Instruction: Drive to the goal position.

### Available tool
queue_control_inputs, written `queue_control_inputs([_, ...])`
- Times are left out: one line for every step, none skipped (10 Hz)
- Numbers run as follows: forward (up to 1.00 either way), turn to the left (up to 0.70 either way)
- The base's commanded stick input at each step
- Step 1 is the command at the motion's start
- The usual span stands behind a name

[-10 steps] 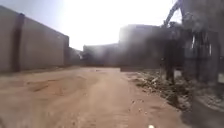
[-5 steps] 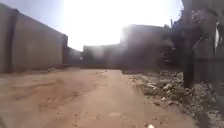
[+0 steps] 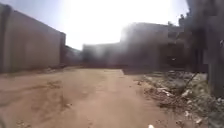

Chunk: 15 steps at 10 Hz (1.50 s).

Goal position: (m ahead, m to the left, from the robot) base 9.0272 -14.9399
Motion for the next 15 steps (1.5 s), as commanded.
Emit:
queue_control_inputs([1.0, 0.0])
queue_control_inputs([1.0, 0.0])
queue_control_inputs([1.0, 0.0])
queue_control_inputs([1.0, 0.0])
queue_control_inputs([1.0, 0.0])
queue_control_inputs([1.0, 0.0])
queue_control_inputs([1.0, 0.0])
queue_control_inputs([1.0, 0.0])
queue_control_inputs([1.0, 0.0])
queue_control_inputs([1.0, 0.0])
queue_control_inputs([1.0, 0.0])
queue_control_inputs([1.0, 0.0])
queue_control_inputs([1.0, -0.27])
queue_control_inputs([1.0, -0.27])
queue_control_inputs([1.0, -0.27])
